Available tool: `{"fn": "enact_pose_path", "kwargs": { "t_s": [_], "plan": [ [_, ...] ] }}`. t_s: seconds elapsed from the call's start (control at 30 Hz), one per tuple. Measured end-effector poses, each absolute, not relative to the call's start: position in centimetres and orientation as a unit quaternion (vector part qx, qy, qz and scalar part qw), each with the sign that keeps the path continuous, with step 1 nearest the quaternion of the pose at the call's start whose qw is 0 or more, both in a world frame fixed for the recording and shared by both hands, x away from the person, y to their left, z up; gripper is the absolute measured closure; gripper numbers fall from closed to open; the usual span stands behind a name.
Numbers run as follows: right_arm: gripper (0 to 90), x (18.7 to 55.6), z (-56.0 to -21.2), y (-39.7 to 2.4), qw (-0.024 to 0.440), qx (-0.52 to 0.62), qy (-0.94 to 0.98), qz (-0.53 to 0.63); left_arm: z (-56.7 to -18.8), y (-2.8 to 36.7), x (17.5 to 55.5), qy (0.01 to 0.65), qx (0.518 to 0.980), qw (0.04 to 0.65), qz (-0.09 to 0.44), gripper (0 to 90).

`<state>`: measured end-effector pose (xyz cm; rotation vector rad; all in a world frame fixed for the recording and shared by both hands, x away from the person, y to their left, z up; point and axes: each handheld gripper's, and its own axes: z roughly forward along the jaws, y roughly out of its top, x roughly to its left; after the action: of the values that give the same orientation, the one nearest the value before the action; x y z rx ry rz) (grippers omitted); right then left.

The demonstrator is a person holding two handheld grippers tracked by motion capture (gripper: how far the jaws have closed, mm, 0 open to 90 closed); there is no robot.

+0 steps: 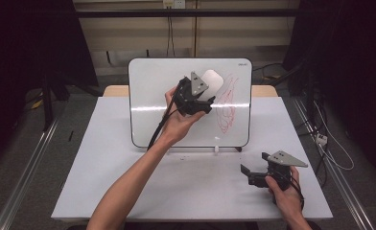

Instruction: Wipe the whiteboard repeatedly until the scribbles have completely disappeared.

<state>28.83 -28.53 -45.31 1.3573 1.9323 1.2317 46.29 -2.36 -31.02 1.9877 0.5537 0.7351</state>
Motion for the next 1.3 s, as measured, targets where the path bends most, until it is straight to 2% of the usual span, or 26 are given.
{"fn": "enact_pose_path", "kwargs": {
  "t_s": [0.5, 1.3],
  "plan": [
    [4.1, 28.8, -45.3, -28.6, 0.235, 0.494, 0.706, 0.45, -30.4, -4.8, 47.4, 0.198, 0.812, 0.434, 0.337, 30.5],
    [4.1, 28.8, -45.4, -28.8, 0.235, 0.495, 0.704, 0.451, -31.2, -8.4, 49.7, 0.208, 0.812, 0.388, 0.384, 30.6]
  ]
}}
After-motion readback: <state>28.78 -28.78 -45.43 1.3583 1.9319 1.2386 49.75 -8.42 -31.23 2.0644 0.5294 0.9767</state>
